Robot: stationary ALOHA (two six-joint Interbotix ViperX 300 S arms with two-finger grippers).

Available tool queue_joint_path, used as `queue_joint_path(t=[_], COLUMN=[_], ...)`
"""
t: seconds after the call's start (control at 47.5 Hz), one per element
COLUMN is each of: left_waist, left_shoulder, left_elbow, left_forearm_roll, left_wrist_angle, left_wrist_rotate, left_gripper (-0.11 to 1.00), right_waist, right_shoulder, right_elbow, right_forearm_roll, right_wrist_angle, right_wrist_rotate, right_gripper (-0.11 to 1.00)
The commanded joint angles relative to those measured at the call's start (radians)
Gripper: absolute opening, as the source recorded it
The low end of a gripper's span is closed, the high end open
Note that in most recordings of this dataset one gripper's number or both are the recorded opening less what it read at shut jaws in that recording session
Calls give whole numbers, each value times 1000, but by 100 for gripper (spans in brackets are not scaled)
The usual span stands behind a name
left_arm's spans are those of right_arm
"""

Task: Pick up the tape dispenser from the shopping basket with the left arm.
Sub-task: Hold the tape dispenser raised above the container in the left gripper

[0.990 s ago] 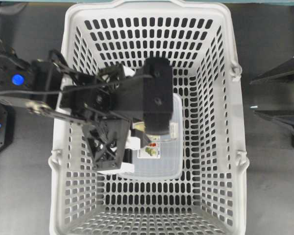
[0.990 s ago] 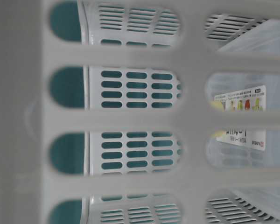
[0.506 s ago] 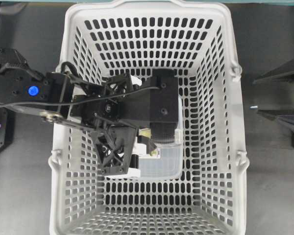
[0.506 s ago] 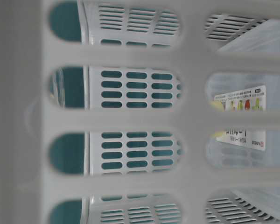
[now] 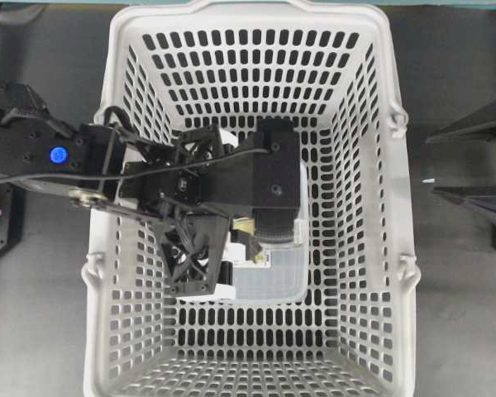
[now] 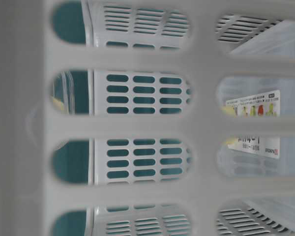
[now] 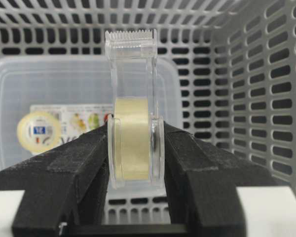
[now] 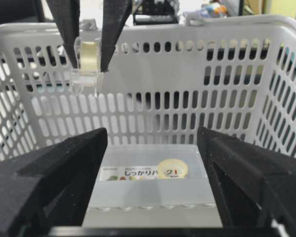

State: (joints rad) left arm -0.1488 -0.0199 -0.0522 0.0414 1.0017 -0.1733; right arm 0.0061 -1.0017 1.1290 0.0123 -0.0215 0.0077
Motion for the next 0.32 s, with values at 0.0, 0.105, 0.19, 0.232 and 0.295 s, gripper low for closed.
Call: queue_joint_path(t=[0.0,0.105,0.19,0.232,0.295], left_waist=[-3,-3,-3,-3,-3], left_shoulder=[-15,-14,-15,-15,-15], left_elbow=[-9,-9,-9,-8,-5], left_forearm_roll=[3,3,3,5,3], left_wrist_angle=[-8,-8,-8,-8,-8], left_wrist_rotate=[0,0,0,0,0], left_gripper=[28,28,28,28,28], right_waist=[2,2,2,2,2], right_shoulder=[3,-2,-8,-11,-17], right_elbow=[-9,-6,-2,-2,0], right_forearm_roll=[2,3,3,3,3], right_wrist_angle=[-3,-3,-3,-3,-3], right_wrist_rotate=[2,2,2,2,2], right_gripper=[71,71,71,71,71])
